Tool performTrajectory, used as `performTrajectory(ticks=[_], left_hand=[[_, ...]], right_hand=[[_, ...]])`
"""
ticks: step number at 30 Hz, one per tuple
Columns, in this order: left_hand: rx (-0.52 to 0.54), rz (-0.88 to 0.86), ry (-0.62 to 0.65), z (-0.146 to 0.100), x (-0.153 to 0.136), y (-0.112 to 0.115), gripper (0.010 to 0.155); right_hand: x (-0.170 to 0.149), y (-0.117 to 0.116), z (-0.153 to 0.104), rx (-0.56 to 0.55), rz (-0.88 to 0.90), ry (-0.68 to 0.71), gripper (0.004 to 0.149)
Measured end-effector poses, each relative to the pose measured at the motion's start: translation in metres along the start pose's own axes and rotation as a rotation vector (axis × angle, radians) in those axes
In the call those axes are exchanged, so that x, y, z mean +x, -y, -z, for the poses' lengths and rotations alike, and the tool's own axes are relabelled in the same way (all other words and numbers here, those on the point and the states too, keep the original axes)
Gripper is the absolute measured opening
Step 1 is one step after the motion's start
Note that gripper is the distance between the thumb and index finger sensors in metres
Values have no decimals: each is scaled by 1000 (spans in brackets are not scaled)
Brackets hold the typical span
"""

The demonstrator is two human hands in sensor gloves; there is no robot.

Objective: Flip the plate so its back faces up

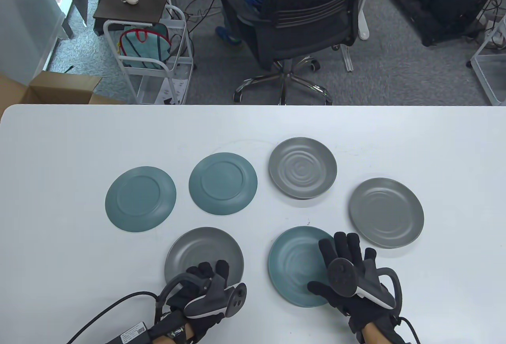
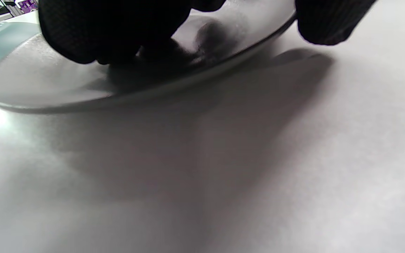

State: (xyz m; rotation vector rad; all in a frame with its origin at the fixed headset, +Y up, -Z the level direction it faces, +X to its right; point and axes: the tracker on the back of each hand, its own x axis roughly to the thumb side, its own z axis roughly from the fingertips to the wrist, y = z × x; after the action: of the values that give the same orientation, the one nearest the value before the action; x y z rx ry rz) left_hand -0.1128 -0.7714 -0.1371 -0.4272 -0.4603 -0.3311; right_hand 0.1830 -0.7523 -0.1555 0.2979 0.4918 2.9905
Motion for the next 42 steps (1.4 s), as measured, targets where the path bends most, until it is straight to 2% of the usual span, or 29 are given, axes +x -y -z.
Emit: performTrajectory(ticks=[8, 18, 31, 42], left_hand=[[-6, -16, 20, -5, 1, -5, 87], [37, -132, 38, -17, -12, -27, 75], [175, -283, 3, -36, -43, -59, 61], [232, -543, 1, -45, -81, -82, 57]], right_hand=[[-1, 0, 0, -1, 6, 0, 95], [-2, 0, 0, 3, 18, -1, 95], [-3, 0, 1, 8, 29, 0, 95], [-6, 0, 1, 12, 44, 2, 95]])
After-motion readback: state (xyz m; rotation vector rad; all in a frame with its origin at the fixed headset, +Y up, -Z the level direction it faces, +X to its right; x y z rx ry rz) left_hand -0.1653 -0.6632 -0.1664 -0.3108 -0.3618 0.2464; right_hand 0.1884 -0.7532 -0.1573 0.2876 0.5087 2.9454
